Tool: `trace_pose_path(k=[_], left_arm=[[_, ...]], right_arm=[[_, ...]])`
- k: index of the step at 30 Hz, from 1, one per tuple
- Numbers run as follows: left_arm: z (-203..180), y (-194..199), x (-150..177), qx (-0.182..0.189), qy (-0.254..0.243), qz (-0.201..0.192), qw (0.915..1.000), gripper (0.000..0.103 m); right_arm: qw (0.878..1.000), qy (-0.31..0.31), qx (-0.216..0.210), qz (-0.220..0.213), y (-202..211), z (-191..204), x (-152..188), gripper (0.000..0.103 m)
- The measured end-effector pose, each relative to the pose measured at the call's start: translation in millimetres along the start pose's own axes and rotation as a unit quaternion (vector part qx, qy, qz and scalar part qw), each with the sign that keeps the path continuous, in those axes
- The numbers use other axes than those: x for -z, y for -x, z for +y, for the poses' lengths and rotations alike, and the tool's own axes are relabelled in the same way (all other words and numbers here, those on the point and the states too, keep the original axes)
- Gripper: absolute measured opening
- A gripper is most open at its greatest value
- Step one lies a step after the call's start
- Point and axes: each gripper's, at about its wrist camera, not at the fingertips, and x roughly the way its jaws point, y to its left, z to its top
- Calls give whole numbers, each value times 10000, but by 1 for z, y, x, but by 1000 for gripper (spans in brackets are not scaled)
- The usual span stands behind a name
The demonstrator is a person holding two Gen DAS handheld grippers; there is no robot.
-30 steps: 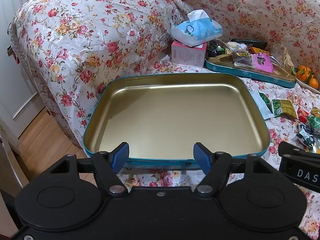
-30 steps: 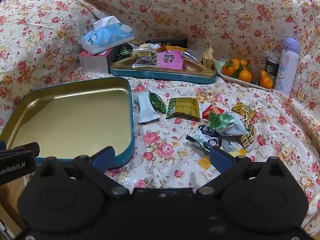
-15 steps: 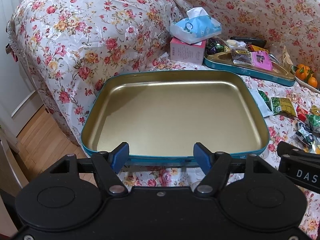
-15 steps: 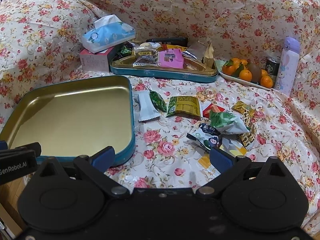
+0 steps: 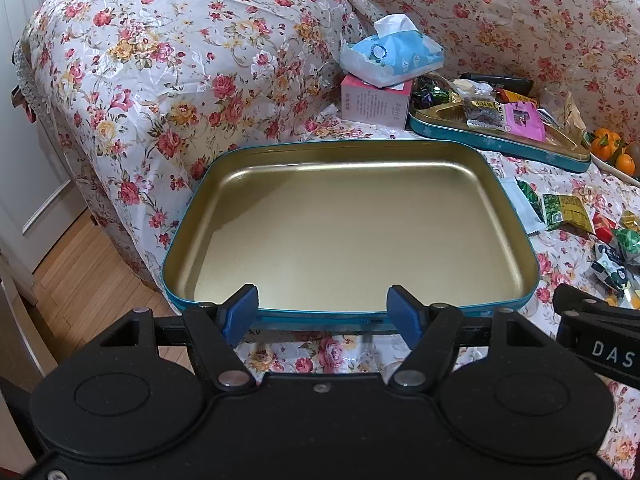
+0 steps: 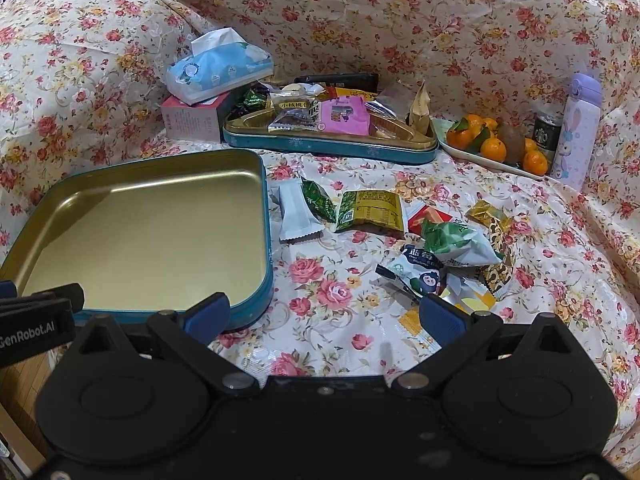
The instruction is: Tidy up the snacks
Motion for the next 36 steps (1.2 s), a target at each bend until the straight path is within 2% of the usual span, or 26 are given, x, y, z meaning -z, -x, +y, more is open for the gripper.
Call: trace_pose_path(k=[30, 36], left_arm=[[-2, 2, 0, 50, -8, -23, 10000, 74], [-8, 9, 1, 207, -86, -183, 9996, 74]], right_arm=[[10000, 5, -18, 15, 1, -1, 0, 103], [9997, -27, 134, -212, 7, -11, 5, 103]])
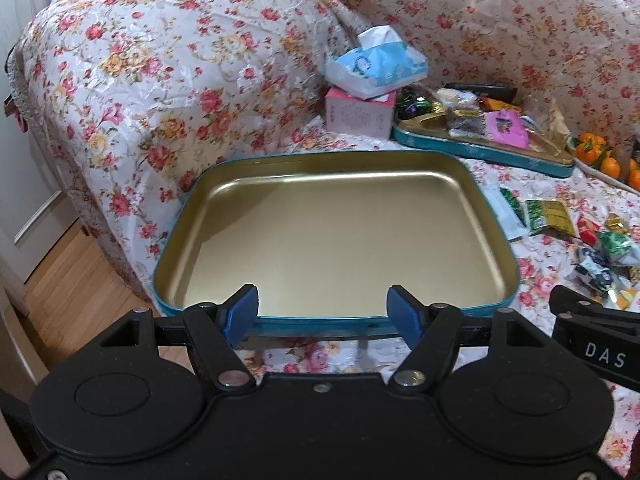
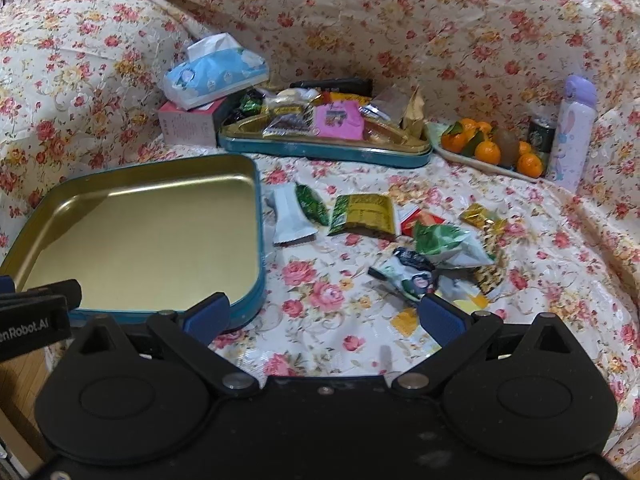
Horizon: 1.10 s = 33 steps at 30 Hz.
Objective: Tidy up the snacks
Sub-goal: 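Grasp the yellow-white wafer packet with the right gripper while the left tool moves toward the blueberry packet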
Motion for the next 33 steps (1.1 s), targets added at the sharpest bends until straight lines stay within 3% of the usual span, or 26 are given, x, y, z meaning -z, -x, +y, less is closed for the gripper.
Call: trace_pose_path(k=[2, 4, 11, 16, 22, 26, 33], left_arm=[[-5, 1, 0, 161, -40, 13, 9999, 71], [-10, 1, 0, 264, -82, 32, 9996, 62], [-45, 6, 6, 698, -500, -55, 9963, 62], [-80, 8, 8, 1170, -898, -53, 9890, 62], [-114, 4, 6, 1508, -1225, -38, 9809, 62], [-134, -2, 8, 1569, -1510, 22, 9760, 62], [-147, -16, 19, 1558, -1713, 238, 9725, 62]], right_arm=[[9997, -24, 195, -123, 3, -7, 5, 103], [9990, -68, 409, -165, 5, -17, 10, 103], [9960, -730, 499, -94, 10, -74, 29, 96], [9937, -926, 605, -195, 13, -103, 43, 90], [9916, -1227, 410, -66, 7, -129, 48, 87], [9883, -1491, 287, 155, -3, -136, 48, 86], [9833, -1796, -18, 287, -17, -141, 42, 75]])
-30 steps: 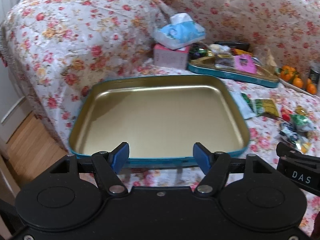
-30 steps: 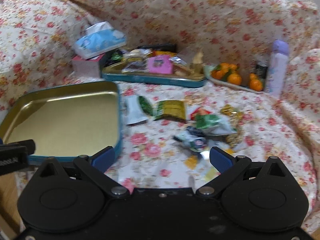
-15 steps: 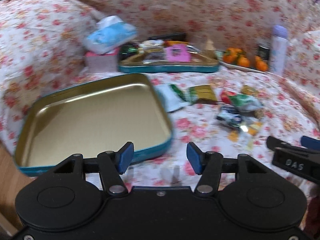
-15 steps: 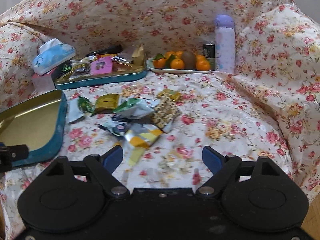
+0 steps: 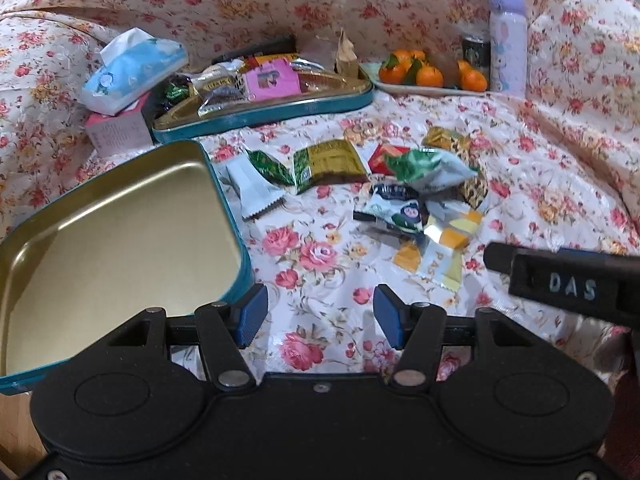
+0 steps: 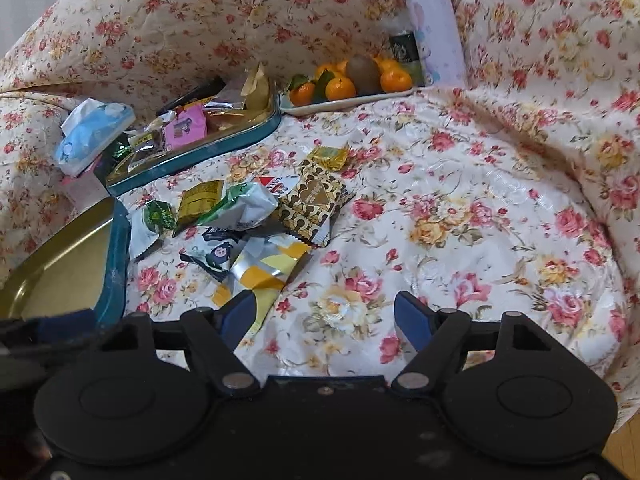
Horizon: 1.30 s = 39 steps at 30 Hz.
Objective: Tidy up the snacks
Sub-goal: 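Grasp the yellow-white wafer packet with the right gripper while the left tool moves toward the blueberry packet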
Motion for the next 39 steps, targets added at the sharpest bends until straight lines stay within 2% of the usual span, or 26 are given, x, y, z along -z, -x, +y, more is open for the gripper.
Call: trace_pose_path(k=[3, 7, 11, 15, 19, 29, 34, 39], left_arm=[[-1, -7, 1, -65, -74, 74, 9999, 62], [2, -14, 2, -9, -5, 215, 9998, 62], [7, -24, 4, 42, 101, 375, 9992, 62], [8, -25, 6, 73, 111, 332, 9994, 63], [8, -26, 7, 31, 78, 289, 9995, 66], [12, -28, 9, 125, 208, 214, 9995, 69], [14, -29, 8, 172, 195, 237, 9994, 69], [14, -30, 8, 212, 161, 236, 9994, 69]], right_arm=[[9999, 99, -66, -64, -5, 7, -5, 71], [9994, 55, -349, -1, -15, 15, -14, 57], [9988, 95, -462, 104, -24, 25, -18, 55], [9983, 43, -502, 279, -33, 30, -20, 55], [9982, -56, -402, 439, -43, 31, -19, 55], [9986, 378, -155, 322, -51, 46, -23, 57], [9969, 732, -37, 272, -49, 43, -22, 49], [9957, 831, 375, 154, -39, 29, -21, 46]])
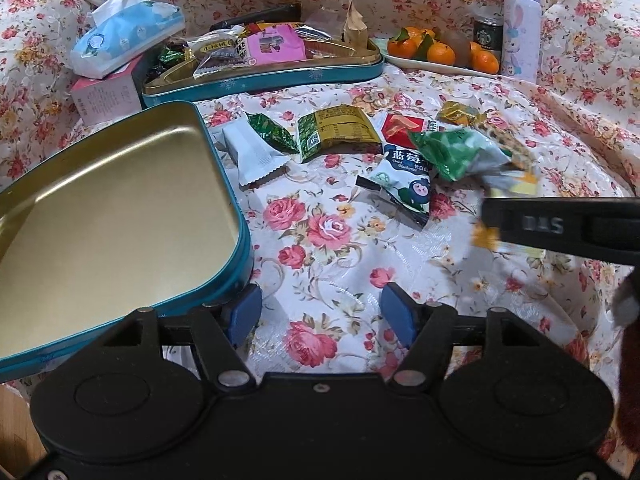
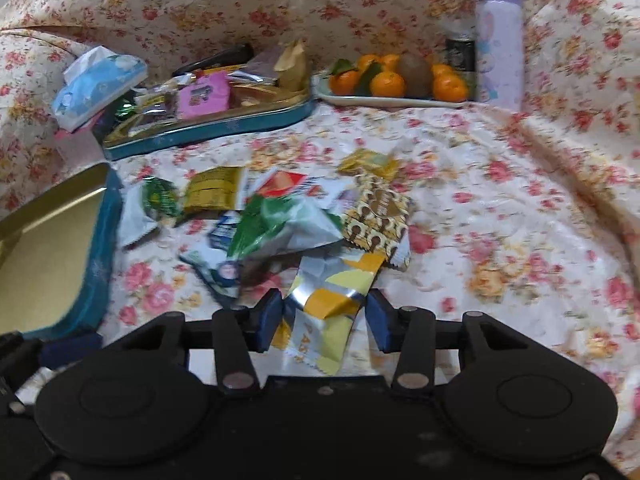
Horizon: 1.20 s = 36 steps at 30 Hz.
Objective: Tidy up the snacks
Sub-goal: 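Grasp the yellow-white wafer packet with the right gripper while the left tool moves toward the blueberry packet, then grasp the blue-and-white blueberry packet with the left gripper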
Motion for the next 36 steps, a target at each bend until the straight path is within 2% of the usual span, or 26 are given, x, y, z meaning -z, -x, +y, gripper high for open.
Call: trace_pose_path(k=[4, 6, 9, 14, 19, 28, 36], left_arm=[[0, 0, -1, 16, 8, 24, 10000, 68], [-1, 2, -2, 46, 21, 47, 10000, 63], [-3, 9, -6, 140, 39, -26, 9999, 63], [-16, 22, -22, 133, -158, -360, 9991, 63], [-29, 16, -39, 161, -413, -457, 9980, 63], [-45, -8, -59, 153, -813, -400, 9958, 63], [-50, -26, -65, 166, -931, -201, 9953, 62]], right_arm=[[9992, -22, 384, -65, 5, -15, 4, 46], [9988, -125, 454, -103, 7, -22, 6, 47], [9981, -154, 575, -143, 7, -25, 8, 47], [9981, -197, 550, -186, 4, -24, 9, 48], [9981, -416, 421, -175, 0, -30, 7, 50], [9977, -587, 264, -215, -4, -38, 8, 53], [9983, -403, 312, -288, -6, -33, 9, 56]])
